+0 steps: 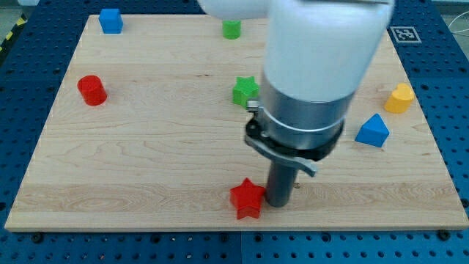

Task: Push the green star towards the bottom center of the board

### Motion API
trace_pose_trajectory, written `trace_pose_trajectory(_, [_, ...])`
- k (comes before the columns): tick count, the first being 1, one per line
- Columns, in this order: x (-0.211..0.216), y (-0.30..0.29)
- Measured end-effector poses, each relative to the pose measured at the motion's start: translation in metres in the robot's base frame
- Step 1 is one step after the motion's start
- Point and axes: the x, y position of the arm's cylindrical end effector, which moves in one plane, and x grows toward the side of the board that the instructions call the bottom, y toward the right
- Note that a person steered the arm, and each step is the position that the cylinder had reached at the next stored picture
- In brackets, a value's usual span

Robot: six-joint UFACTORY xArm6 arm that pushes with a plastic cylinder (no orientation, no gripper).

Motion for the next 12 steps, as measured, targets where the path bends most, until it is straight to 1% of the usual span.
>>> trace_pose_trajectory(2, [0.0, -0.005])
trace_pose_trajectory(3, [-0.02, -0.004])
trace_pose_trajectory(4, [-0.072, -0.031])
trace_pose_trajectory(5, [-0.14, -0.09])
trace_pose_trajectory(6, [-0.211, -0.107])
trace_pose_trajectory(7, [-0.242, -0.074])
trace_pose_trajectory(8, [-0.234, -0.035])
trace_pose_trajectory(11, [-0.151, -0.016])
trace_pose_trajectory(12, [-0.141, -0.023])
